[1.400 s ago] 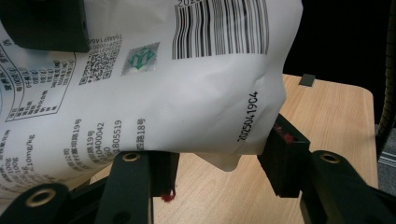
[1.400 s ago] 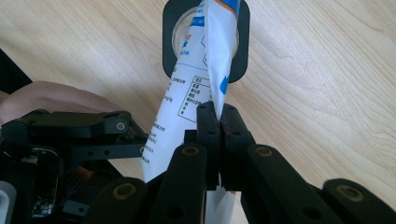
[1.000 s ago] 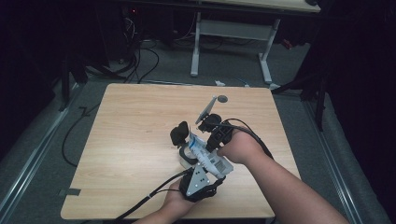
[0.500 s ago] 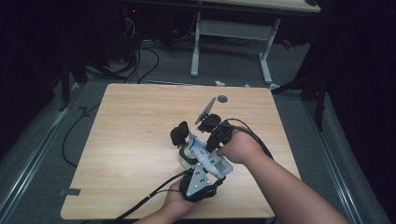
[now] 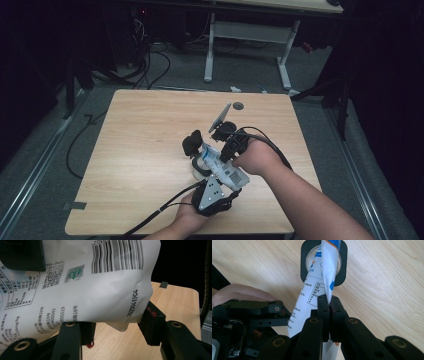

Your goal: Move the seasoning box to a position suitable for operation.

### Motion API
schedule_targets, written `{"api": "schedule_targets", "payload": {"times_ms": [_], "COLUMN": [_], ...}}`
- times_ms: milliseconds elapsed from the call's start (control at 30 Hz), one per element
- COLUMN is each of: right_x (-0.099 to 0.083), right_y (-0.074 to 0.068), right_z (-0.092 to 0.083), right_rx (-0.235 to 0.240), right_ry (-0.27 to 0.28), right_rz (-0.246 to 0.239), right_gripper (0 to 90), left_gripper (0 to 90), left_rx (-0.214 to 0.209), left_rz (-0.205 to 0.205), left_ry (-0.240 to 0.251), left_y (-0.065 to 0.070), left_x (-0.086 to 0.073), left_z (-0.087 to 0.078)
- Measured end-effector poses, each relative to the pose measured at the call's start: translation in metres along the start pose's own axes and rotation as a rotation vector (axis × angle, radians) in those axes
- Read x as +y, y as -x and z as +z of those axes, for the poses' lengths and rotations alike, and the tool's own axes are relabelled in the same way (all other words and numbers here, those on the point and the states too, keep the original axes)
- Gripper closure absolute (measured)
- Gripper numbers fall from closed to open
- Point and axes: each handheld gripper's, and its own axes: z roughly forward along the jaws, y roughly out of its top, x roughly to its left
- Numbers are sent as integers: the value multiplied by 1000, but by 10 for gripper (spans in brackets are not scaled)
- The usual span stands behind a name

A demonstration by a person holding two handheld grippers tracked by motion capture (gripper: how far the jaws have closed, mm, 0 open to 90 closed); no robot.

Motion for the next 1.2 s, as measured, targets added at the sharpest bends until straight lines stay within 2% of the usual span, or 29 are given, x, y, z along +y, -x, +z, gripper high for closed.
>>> {"api": "schedule_targets", "payload": {"times_ms": [167,533,567,633,767,967,1000,1133,1200], "right_x": [0,2,2,2,1,2,2,4,4], "right_y": [-1,1,0,1,1,1,0,1,0], "right_z": [0,0,0,0,-1,-1,-1,0,0], "right_rx": [-3,-1,1,-2,3,-3,-3,-3,-6], "right_ry": [-2,5,2,8,4,7,2,10,4], "right_rz": [9,-8,5,-8,8,-9,8,-11,-5], "right_gripper": [890,890,890,890,890,890,890,890,890], "left_gripper": [527,527,527,528,528,527,527,526,525], "left_rx": [2,5,4,3,1,1,1,3,3], "left_rz": [0,0,0,-1,-5,-7,-7,-8,-8], "left_ry": [1,-3,-3,-1,0,2,2,3,2], "left_y": [0,-2,-2,-2,-2,-3,-3,-3,-3], "left_x": [0,0,0,1,1,2,2,2,2], "left_z": [0,0,0,0,0,0,0,0,0]}}
